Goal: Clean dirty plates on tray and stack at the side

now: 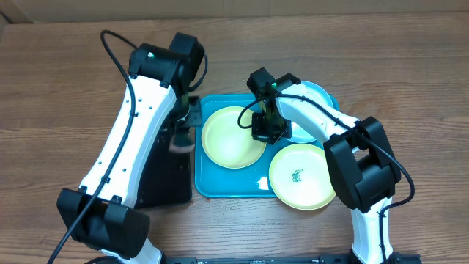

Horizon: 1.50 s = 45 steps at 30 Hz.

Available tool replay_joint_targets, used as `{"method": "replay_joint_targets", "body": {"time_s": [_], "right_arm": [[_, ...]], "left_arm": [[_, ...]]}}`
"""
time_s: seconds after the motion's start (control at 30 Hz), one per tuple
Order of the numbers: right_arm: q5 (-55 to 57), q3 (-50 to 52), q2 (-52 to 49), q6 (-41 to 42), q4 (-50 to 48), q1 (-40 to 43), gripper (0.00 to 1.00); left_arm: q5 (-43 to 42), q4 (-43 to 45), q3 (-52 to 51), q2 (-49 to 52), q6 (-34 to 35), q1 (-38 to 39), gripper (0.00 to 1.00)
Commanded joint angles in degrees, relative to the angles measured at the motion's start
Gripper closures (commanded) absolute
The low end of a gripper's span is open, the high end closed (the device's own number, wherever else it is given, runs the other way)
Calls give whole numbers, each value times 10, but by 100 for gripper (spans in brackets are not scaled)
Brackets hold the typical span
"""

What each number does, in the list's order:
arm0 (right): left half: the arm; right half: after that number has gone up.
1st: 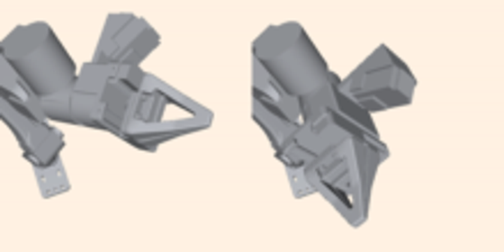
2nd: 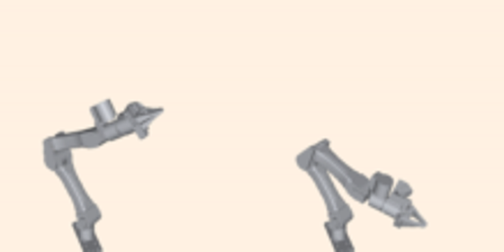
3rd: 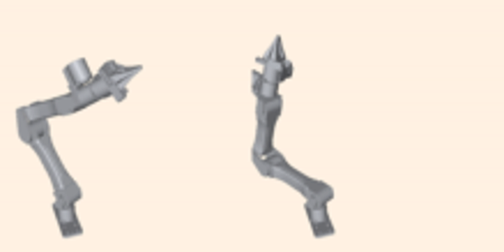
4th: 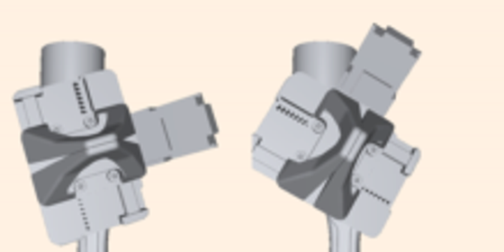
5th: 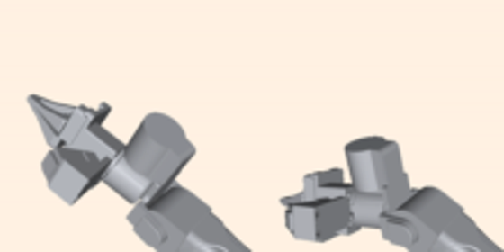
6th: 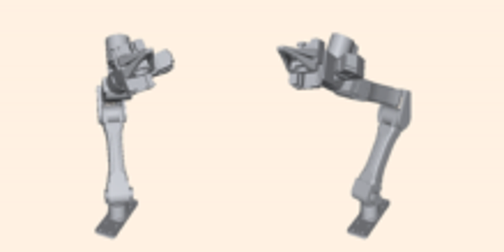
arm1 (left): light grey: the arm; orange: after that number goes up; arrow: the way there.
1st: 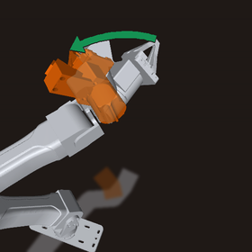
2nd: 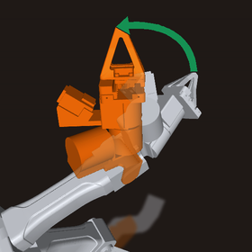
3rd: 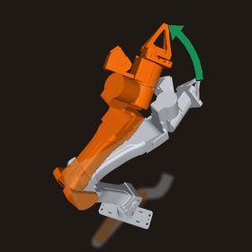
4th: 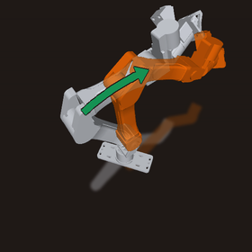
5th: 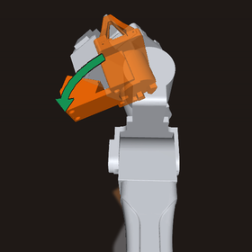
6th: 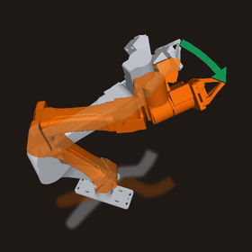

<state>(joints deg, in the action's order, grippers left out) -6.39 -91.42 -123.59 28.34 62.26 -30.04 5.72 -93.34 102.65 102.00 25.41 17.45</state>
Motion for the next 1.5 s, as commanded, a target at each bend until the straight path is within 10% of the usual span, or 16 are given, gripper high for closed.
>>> {"method": "replay_joint_targets", "body": {"time_s": [0.0,0.9,1.47], "right_arm": [[34,-14,-12,-26,-3,-3,96],[211,-51,161,-27,94,-3,96],[-240,-51,161,24,61,9,96]], "left_arm": [[36,-14,-12,14,19,-15,96],[-47,189,-268,14,-57,-171,96],[-47,193,-268,14,-71,-172,96]]}}
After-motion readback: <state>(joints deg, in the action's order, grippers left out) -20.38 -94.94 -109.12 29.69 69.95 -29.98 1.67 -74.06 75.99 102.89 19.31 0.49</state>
